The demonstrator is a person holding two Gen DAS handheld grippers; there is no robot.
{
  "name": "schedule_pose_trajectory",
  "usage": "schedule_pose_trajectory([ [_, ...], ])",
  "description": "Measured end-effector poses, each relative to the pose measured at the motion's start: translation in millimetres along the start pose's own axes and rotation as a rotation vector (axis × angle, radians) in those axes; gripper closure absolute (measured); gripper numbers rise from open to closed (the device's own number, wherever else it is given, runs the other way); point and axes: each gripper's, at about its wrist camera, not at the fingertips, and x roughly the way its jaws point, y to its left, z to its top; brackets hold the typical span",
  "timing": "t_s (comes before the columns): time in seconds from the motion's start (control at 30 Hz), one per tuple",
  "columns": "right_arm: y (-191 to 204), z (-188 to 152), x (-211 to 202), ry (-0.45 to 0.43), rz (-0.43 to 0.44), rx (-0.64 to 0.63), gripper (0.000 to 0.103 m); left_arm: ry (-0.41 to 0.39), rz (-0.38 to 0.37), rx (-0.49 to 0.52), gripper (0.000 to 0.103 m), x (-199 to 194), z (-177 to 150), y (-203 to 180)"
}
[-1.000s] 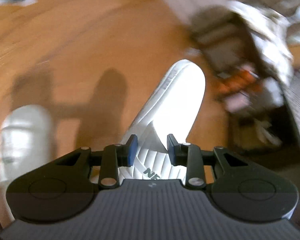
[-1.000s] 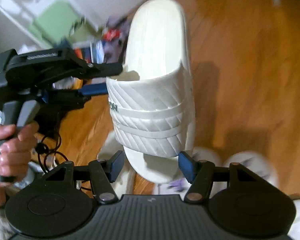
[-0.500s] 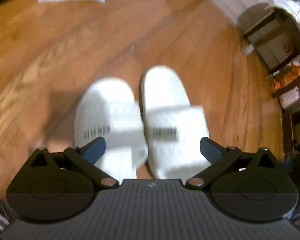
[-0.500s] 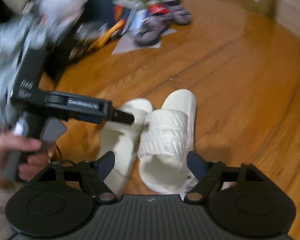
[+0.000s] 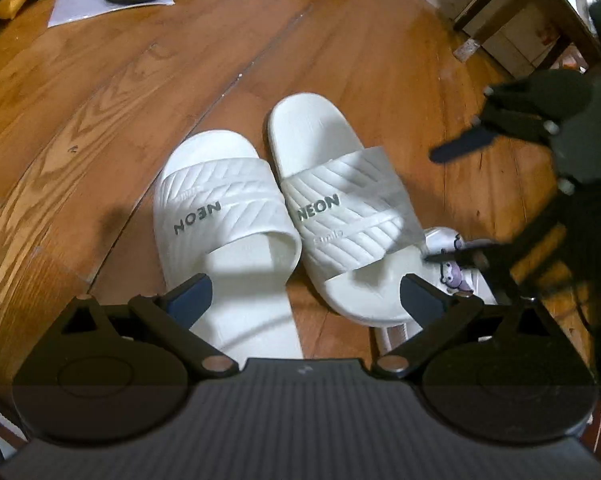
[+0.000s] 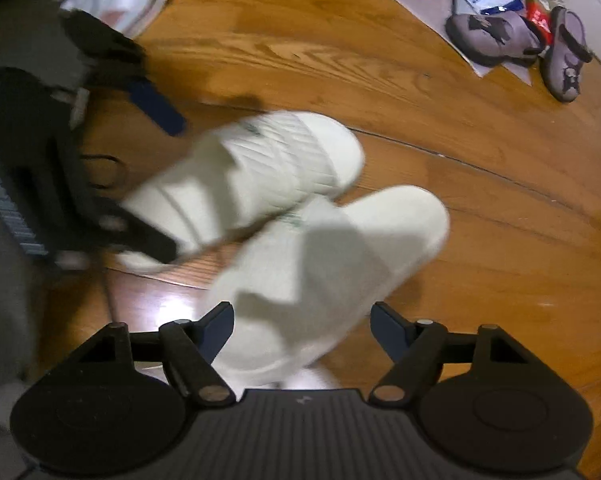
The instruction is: Organize scattered shoes
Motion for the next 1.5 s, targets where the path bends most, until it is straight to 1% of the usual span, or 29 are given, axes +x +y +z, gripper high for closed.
schedule_pose_trajectory([
  [0.1,-9,1,9,0.016,0.022,0.01,0.029,0.005,-0.016,-0.014,0.001,1,-1,7],
  [0.17,-9,4,12,0.015,0.028,-0.025,0.028,0.011,-0.014,-0.039,0.001,3,-1,14],
  [0.23,-8,9,14,0.007,0.023,-0.069,0.024,0.021,0.0,-0.056,0.001,5,-1,22],
  [0.3,-9,13,19,0.013,0.03,-0.103,0.023,0.025,0.017,-0.062,0.001,4,-2,27],
  [0.33,-9,15,23,0.023,0.036,-0.113,0.018,0.025,0.024,-0.065,0.001,3,-3,30],
  [0.4,-13,18,28,0.032,0.056,-0.114,0.012,0.024,0.033,-0.083,0.001,2,-3,36],
  [0.5,-20,24,40,0.034,0.118,-0.084,0.011,0.027,0.041,-0.107,0.0,4,-3,44],
  [0.53,-21,26,43,0.036,0.127,-0.076,0.008,0.032,0.049,-0.108,0.0,5,-3,45],
  [0.67,-18,30,51,0.035,0.127,-0.082,0.006,0.044,0.081,-0.124,0.0,12,-3,48],
  [0.77,-15,33,50,0.042,0.117,-0.093,0.01,0.039,0.083,-0.161,0.0,12,-3,53],
  [0.8,-15,34,49,0.039,0.113,-0.082,0.015,0.037,0.081,-0.173,0.0,12,-3,55],
  [0.83,-18,37,47,0.03,0.117,-0.045,0.03,0.035,0.077,-0.182,0.0,11,-3,56],
  [0.87,-25,39,46,0.023,0.147,0.016,0.036,0.034,0.075,-0.188,0.0,11,-4,57],
  [0.9,-29,41,46,0.022,0.158,0.056,0.043,0.033,0.074,-0.194,0.0,10,-4,58],
  [0.93,-34,43,49,0.028,0.176,0.118,0.049,0.031,0.073,-0.199,0.0,10,-4,58],
  [1.0,-45,47,54,0.041,0.211,0.236,0.053,0.023,0.075,-0.212,0.0,7,-4,59],
  [1.03,-46,49,56,0.052,0.219,0.244,0.053,0.022,0.076,-0.212,0.0,7,-4,60],
  [1.1,-39,50,51,0.055,0.209,0.167,0.052,0.026,0.077,-0.205,0.0,8,-4,59],
  [1.13,-31,48,46,0.061,0.197,0.089,0.042,0.03,0.076,-0.2,0.0,9,-5,59],
  [1.17,-26,45,44,0.071,0.19,0.041,0.035,0.036,0.072,-0.194,0.0,10,-6,59],
  [1.2,-23,43,44,0.082,0.19,0.013,0.025,0.037,0.07,-0.195,0.0,10,-6,59],
  [1.23,-16,39,44,0.09,0.188,-0.048,0.02,0.035,0.061,-0.202,0.0,9,-6,60],
  [1.27,-10,37,46,0.092,0.176,-0.08,0.019,0.026,0.041,-0.218,0.0,8,-5,62],
  [1.33,-2,37,54,0.098,0.152,-0.11,0.013,0.015,0.002,-0.247,0.0,6,-5,65],
  [1.37,3,37,58,0.102,0.14,-0.125,0.012,0.0,-0.05,-0.284,0.0,3,-5,69],
  [1.4,6,37,63,0.115,0.125,-0.136,0.012,-0.009,-0.085,-0.309,0.0,1,-5,71],
  [1.43,14,38,78,0.158,0.077,-0.175,0.015,-0.013,-0.09,-0.316,0.0,1,-5,72],
  [1.47,18,38,88,0.191,0.047,-0.19,0.012,-0.018,-0.089,-0.327,0.0,0,-5,74],
  [1.5,15,41,90,0.185,0.053,-0.155,0.012,-0.017,-0.078,-0.331,0.0,1,-5,75],
])
